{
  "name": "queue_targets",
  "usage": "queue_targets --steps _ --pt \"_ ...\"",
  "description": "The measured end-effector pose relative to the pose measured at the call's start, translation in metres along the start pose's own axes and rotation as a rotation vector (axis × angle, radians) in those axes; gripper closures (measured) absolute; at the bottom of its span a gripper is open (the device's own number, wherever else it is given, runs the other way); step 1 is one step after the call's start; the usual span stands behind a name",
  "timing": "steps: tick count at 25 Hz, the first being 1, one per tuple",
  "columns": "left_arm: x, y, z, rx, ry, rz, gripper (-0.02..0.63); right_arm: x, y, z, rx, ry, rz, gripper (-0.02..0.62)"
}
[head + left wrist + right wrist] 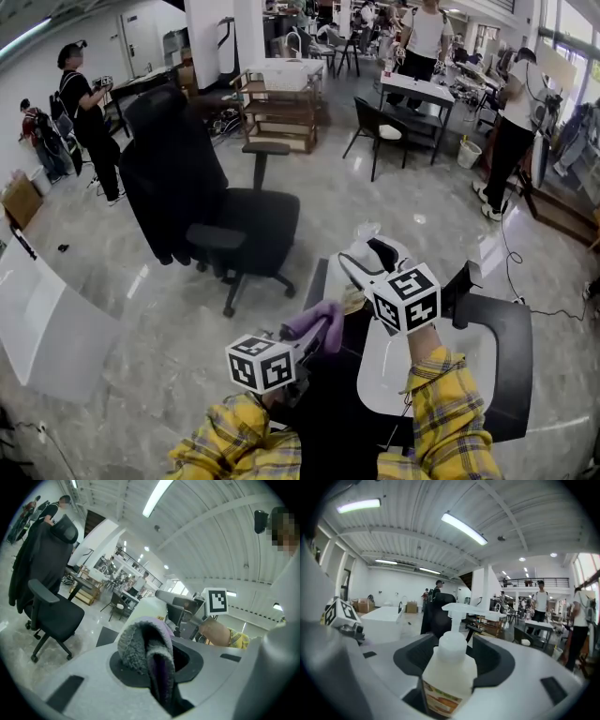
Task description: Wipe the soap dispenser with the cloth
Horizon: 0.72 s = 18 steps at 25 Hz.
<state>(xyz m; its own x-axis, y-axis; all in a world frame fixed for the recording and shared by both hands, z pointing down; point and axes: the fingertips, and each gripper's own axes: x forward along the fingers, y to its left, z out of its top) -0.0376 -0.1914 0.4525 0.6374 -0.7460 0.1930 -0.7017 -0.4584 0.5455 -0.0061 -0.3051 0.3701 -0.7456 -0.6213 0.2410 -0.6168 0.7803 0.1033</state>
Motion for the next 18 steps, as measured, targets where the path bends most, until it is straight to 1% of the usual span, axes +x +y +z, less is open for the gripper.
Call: queue_targets --steps 2,5,7,8,10,12,18 --pt "0.0 0.001 0.0 -0.001 0.001 0.0 0.556 -0.003 0.002 -0.001 -0.048 -0.002 0.075 0.367" --pt "0.002 0.002 0.0 -0.001 0.007 -0.002 0.557 -0.004 0.003 0.002 -0.046 -0.023 0.201 0.37" --pt "0.004 0.001 -0.001 0.002 0.01 -0.004 0.557 -0.005 0.002 0.002 -0.04 -0.028 0.262 0.428" --pt "0.005 0.0 -0.001 0.003 0.009 -0.005 0.557 -0.005 0.003 0.003 -0.027 -0.03 0.276 0.431" --pt "0.005 0.0 0.0 0.004 0.006 -0.004 0.557 -0.006 0.002 0.003 0.018 -0.043 0.267 0.434" --pt "0.007 0.002 0.0 0.004 0.004 0.0 0.557 -0.005 0.001 0.002 0.062 -0.066 0.226 0.436" --pt "0.011 0.004 0.005 0.002 -0.018 0.015 0.557 -0.006 -0.005 0.0 0.104 -0.08 0.029 0.437"
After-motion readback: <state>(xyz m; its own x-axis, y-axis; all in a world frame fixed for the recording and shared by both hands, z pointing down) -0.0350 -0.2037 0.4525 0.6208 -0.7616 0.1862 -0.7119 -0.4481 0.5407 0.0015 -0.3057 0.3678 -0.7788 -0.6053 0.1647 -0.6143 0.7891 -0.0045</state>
